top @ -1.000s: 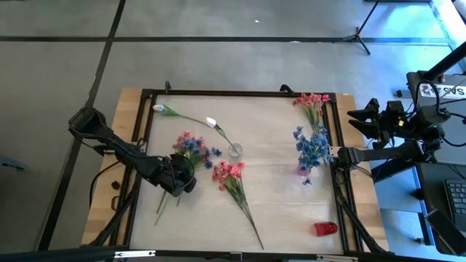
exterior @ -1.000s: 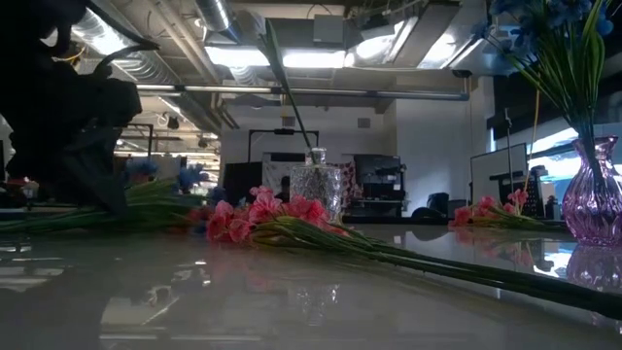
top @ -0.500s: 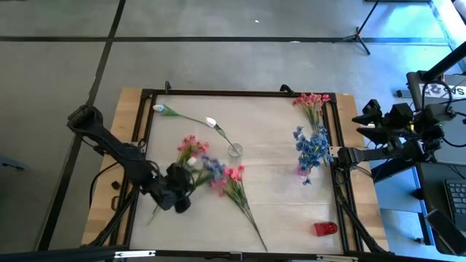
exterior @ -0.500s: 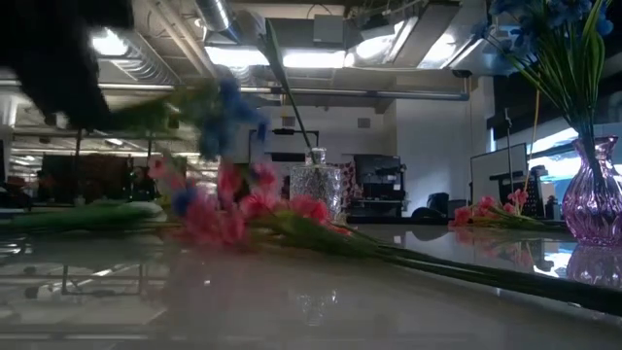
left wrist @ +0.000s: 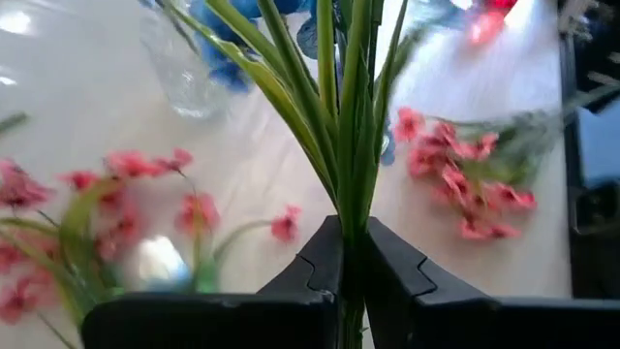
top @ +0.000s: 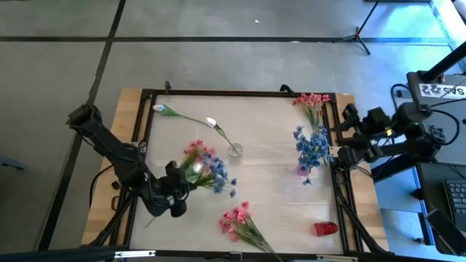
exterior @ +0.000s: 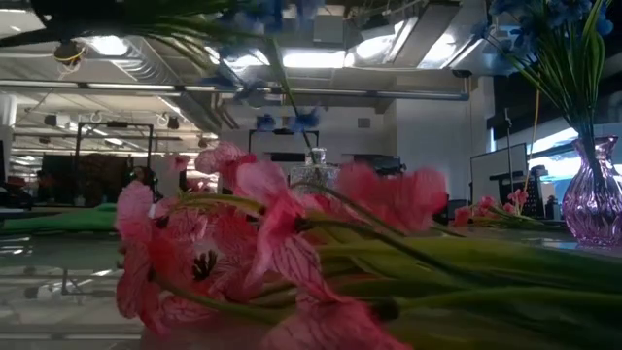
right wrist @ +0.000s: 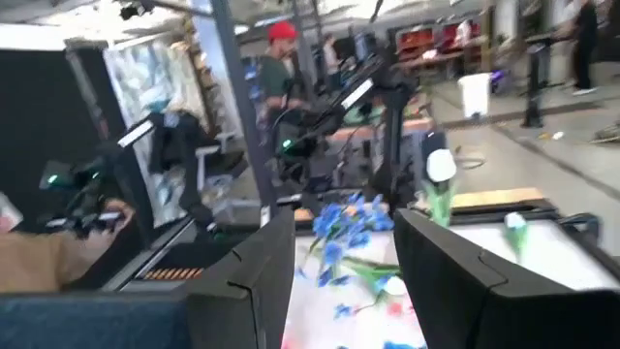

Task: Sort flowers into vase by color
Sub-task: Put the blue flower into the purple vase

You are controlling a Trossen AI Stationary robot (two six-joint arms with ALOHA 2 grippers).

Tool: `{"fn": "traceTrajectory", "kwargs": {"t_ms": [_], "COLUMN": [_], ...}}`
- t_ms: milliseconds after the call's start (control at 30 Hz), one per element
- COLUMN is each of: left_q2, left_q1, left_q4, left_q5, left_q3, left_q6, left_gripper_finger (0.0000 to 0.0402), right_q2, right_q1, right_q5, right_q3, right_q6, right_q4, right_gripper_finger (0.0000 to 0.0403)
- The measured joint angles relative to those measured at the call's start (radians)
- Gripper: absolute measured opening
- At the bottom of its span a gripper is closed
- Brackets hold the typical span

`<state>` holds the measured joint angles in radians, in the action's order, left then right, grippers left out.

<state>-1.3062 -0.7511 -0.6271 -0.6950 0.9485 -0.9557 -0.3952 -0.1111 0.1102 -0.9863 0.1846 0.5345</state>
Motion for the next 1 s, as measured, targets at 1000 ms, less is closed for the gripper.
{"fn": "traceTrajectory", "kwargs": {"t_ms": [1000], "left_q2": [0.000], "left_q1": [0.068], "left_q4": [0.810], "left_q5": [0.110], "left_q3": [0.073], "left_q6": [0.881], "left_gripper_finger": [0.0020], "right_q2": [-0.460], "right_q1": [-0.321], "right_q5": [0.186], "right_q3": [0.000], "right_q6": [-0.039], "right_q4": [-0.494], "right_gripper_finger": [0.0176]}}
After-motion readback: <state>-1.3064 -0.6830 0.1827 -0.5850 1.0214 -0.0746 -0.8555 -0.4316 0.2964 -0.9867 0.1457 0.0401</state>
